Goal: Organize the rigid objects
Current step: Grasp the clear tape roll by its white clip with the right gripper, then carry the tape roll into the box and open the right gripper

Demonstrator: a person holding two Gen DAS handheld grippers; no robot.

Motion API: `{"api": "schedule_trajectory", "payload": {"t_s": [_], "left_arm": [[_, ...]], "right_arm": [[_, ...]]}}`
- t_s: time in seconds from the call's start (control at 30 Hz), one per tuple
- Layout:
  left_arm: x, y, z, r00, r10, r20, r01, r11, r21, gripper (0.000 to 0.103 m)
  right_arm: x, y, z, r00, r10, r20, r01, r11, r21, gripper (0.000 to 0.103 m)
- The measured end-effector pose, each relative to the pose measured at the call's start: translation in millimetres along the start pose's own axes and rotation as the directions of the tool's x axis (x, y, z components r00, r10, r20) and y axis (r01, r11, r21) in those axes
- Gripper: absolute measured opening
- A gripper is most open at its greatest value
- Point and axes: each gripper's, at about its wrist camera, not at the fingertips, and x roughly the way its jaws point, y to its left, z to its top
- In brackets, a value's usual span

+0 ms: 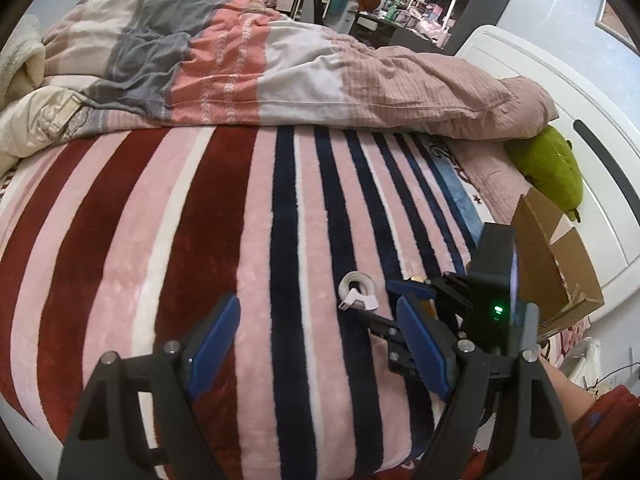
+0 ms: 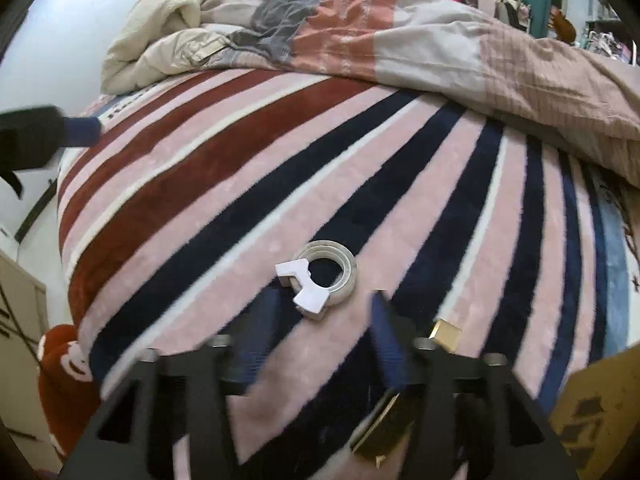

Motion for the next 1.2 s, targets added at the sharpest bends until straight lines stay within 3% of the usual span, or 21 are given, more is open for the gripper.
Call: {"api": "schedule_trajectory", "payload": {"t_s": [0.13, 0.23, 0.43, 0.67, 0.8, 0.87, 1.03, 1.2], "left_arm": [[4, 6, -1, 1.000, 0.017, -0.018, -0.017, 1.000, -0.012, 0.078], [5, 8, 1, 1.000, 0.016, -0.021, -0.016, 1.000, -0.017, 0.078], [6, 0, 2, 1.000, 0.006, -0.028, -0.006, 1.000, -0.007, 0.078], [5, -40, 13, 0.990, -0.132, -0.039, 0.134, 0.990, 0.042, 0.075], [2, -75, 27, 0.970, -0.241, -0.042, 0.244, 0.966, 0.081, 0.064], [5, -97, 34, 0.959, -0.279, -0.055, 0.284, 0.952, 0.111, 0.053], [16, -164, 49, 0.924, -0.366, -0.108, 0.380, 0.904, 0.196, 0.035], [38, -228, 54, 0.906, -0.384, -0.176, 0.420, 0.867, 0.269, 0.032]], "right_arm": [[19, -3, 1, 1.000, 0.012, 0.002, -0.012, 1.000, -0.026, 0.050], [22, -3, 3, 0.999, 0.021, 0.027, -0.020, 0.999, -0.045, 0.036], [8, 6, 2, 0.998, 0.046, 0.052, -0.042, 0.996, -0.080, 0.036], [-65, 24, 10, 0.979, 0.136, 0.150, -0.116, 0.984, -0.136, 0.036], [-115, 20, 10, 0.965, 0.136, 0.226, -0.106, 0.984, -0.142, 0.036], [-135, 14, 6, 0.958, 0.119, 0.262, -0.086, 0.987, -0.135, 0.036], [-181, -18, -10, 0.941, 0.049, 0.334, -0.021, 0.996, -0.086, 0.036], [-209, -62, -32, 0.937, -0.024, 0.348, 0.023, 1.000, 0.007, 0.036]]}}
